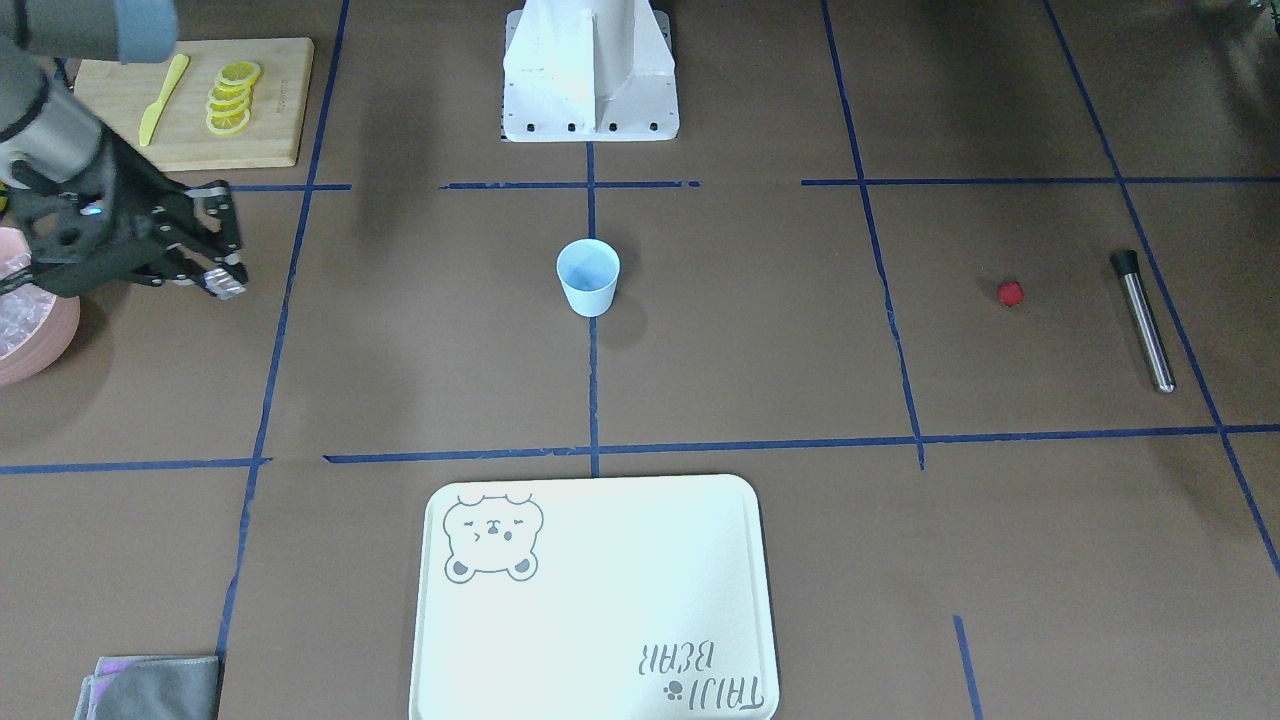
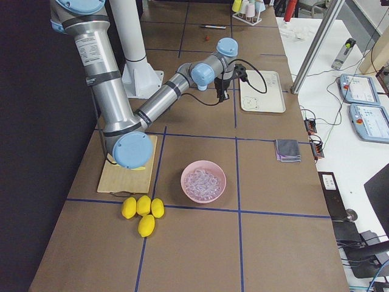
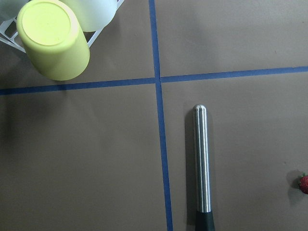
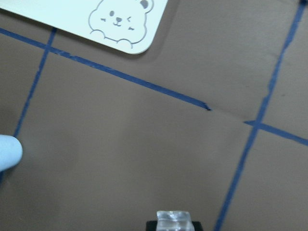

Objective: Mash ice and strawberries in cup
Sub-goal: 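Carry the ice cube with the right gripper over the blue cup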

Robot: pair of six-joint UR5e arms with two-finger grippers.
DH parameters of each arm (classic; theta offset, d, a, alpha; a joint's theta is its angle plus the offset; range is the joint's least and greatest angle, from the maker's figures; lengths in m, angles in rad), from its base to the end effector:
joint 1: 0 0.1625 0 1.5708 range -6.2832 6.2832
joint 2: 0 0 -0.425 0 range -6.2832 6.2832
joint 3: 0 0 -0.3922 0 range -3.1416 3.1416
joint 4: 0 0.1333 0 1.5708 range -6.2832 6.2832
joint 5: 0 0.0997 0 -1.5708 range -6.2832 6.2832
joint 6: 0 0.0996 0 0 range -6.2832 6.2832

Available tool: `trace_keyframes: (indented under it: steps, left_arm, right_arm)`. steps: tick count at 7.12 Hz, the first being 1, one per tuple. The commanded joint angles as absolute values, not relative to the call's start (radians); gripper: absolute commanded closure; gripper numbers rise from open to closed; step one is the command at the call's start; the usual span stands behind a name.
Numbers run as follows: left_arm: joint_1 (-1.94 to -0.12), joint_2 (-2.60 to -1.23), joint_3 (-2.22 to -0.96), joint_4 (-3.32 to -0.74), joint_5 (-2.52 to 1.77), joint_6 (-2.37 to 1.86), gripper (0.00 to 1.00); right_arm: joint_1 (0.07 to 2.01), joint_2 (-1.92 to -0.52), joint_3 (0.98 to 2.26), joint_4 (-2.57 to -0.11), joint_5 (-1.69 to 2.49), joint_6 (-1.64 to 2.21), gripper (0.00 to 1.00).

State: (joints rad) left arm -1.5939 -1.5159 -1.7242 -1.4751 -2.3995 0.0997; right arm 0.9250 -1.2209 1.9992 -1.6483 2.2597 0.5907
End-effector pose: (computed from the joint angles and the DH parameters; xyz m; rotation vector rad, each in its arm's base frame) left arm -0.0707 -0.4654 0.6153 0.0535 0.8272 0.0733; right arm -0.2756 -0.4820 0.2809 0.1656 -0.9287 -0.2922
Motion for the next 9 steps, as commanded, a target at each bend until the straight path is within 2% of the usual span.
trace_keyframes:
  steps: [1,3,6,7,9]
  left_arm:
    - [-1.594,-1.517,-1.721,-1.477,-2.399,0.1,0.0]
    - [-1.594,-1.516,-1.72,-1.477,-2.399,0.101,0.0]
    - [-1.594,-1.516,-1.715,-1.477,-2.399,0.101,0.0]
    - [-1.594,-1.514,-1.718,-1.477,-2.399,0.101,0.0]
    - [-1.595,-1.514,-1.72,-1.476,-2.399,0.101,0.0]
  right_arm:
    - [0.665,-1.088,1.997,-1.649,2.038,0.941,1.0]
    - [0.487,-0.97,1.961,-1.724,1.828,1.116,1.0]
    - [0.416,-0.766,1.746,-1.752,1.76,1.195,1.0]
    - [0.416,-0.727,1.685,-1.75,1.759,1.198,1.0]
    - [0.416,-0.726,1.672,-1.75,1.758,1.198,1.0]
